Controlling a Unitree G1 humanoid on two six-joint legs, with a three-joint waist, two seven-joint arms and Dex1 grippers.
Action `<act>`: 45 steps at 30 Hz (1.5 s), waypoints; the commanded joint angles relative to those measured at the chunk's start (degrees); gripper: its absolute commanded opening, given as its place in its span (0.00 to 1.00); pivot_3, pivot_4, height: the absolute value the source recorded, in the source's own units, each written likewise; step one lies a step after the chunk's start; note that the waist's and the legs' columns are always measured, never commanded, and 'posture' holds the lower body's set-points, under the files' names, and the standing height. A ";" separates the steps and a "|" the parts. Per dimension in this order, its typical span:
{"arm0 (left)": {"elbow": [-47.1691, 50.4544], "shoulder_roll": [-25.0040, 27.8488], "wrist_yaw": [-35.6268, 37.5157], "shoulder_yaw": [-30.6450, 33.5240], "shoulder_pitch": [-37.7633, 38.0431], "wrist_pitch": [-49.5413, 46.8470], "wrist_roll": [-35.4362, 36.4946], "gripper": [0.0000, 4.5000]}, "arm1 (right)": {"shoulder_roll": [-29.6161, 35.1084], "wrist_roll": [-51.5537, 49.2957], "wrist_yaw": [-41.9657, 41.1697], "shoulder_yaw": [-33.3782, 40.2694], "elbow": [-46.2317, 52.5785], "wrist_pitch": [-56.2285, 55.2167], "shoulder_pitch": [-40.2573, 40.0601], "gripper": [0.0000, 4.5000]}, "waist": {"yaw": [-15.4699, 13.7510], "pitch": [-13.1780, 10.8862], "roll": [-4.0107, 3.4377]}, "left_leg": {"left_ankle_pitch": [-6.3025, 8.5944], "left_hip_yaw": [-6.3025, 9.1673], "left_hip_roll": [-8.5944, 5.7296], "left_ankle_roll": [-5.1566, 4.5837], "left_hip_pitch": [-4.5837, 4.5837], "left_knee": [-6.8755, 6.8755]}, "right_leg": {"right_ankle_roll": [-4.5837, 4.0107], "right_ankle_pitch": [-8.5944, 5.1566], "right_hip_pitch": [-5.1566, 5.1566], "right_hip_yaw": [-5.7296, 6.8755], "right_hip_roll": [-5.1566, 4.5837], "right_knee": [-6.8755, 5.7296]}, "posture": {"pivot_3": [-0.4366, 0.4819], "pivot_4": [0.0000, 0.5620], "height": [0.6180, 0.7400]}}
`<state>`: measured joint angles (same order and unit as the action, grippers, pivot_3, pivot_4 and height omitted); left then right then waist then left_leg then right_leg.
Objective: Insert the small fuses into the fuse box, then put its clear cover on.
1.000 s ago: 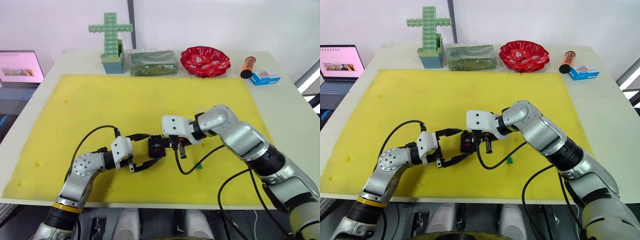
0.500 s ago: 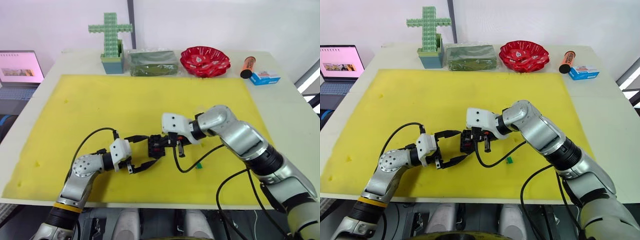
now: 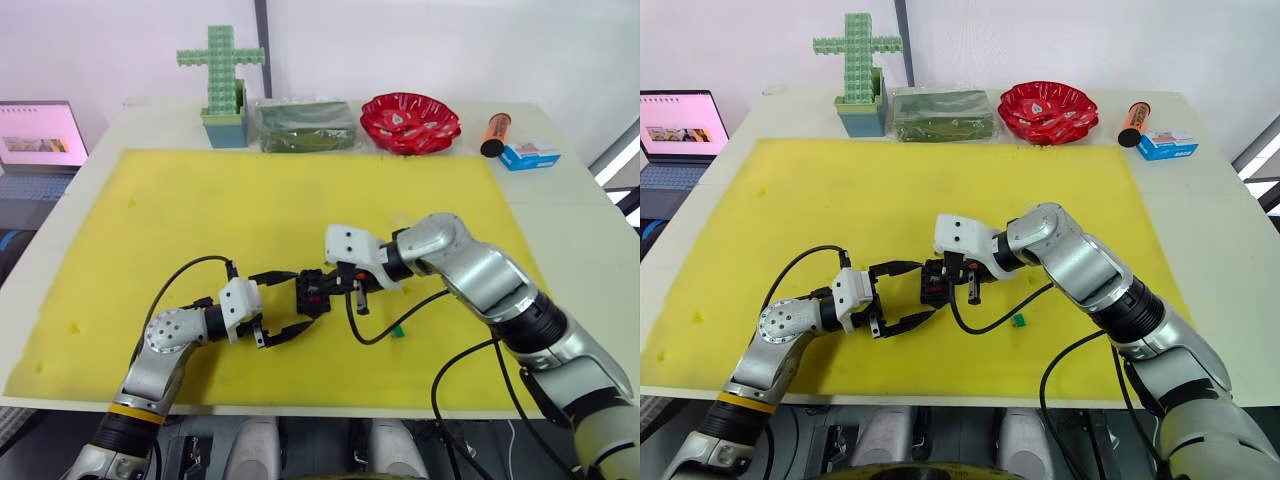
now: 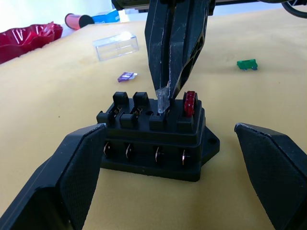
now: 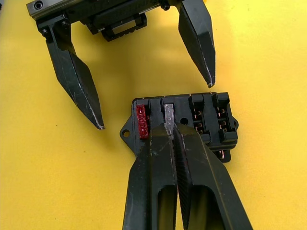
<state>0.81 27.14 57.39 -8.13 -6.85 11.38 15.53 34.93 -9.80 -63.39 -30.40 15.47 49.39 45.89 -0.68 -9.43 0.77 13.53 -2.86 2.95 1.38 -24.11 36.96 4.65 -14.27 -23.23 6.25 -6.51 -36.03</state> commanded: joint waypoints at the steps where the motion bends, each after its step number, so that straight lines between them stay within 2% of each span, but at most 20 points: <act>1: 1.46 0.05 0.20 0.57 -0.58 0.68 0.69 1.00 | 0.59 0.49 0.23 0.01 0.48 -0.74 -0.14 0.11 | -0.01 0.00 0.00 | 0.00 0.00 0.00 0.00 0.00 0.00 | 0.00 0.00 0.00 0.00 0.00 0.00 | 0.48 0.27 1.00; 5: 2.28 0.16 -0.05 0.57 -0.68 -0.04 0.86 1.00 | 0.42 0.26 0.21 0.25 0.57 -1.21 -0.23 0.38 | -0.02 0.01 0.01 | 0.00 0.00 0.00 0.00 0.00 0.00 | 0.00 0.00 0.01 0.00 0.00 0.00 | 0.48 0.27 1.00; 24: 9.29 0.50 -1.99 0.95 -1.71 -7.44 1.53 1.00 | -1.52 -5.04 -0.42 6.22 0.42 -4.11 0.15 0.38 | -0.01 0.01 0.00 | 0.00 0.00 0.00 0.00 -0.01 -0.01 | 0.00 0.00 0.00 0.00 0.00 0.01 | 0.48 0.27 1.00; 27: 9.87 0.56 -2.04 1.02 -1.98 -8.39 1.59 1.00 | -1.67 -5.45 0.18 6.30 0.94 -3.94 -0.29 0.25 | -0.02 0.01 0.00 | 0.00 0.00 0.00 -0.01 -0.01 -0.01 | 0.00 0.00 0.00 0.00 0.00 0.01 | 0.48 0.27 1.00; 30: 10.12 0.75 -1.88 1.13 -2.14 -8.93 1.61 1.00 | -1.41 -5.08 0.59 5.41 0.77 -4.56 -1.07 0.04 | -0.05 0.01 0.00 | 0.00 0.00 0.00 -0.01 -0.01 -0.01 | 0.00 0.00 0.00 0.00 0.00 0.01 | 0.48 0.27 1.00; 31: 10.11 0.80 -1.87 1.20 -2.18 -9.03 1.63 1.00 | -1.30 -4.91 0.60 5.14 0.70 -4.83 -1.32 0.02 | -0.04 0.01 0.00 | 0.00 0.00 0.00 -0.01 -0.01 -0.01 | 0.00 0.00 0.00 0.00 0.00 0.01 | 0.48 0.27 1.00; 45: 10.71 1.50 -1.84 1.57 -0.97 -8.80 1.40 1.00 | -1.27 -2.61 0.98 3.05 -1.42 -7.11 -3.43 0.02 | -0.01 0.01 0.00 | 0.00 0.00 0.00 -0.01 -0.01 -0.01 | 0.00 0.00 0.00 0.00 0.00 0.01 | 0.48 0.27 1.00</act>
<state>9.75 28.19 55.67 -7.58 -8.40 1.67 16.03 33.58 -13.02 -62.27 -26.84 13.62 43.18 42.51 -0.69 -9.42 0.77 13.54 -2.87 2.95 1.37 -24.12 36.95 4.65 -14.27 -23.23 6.25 -6.51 -36.01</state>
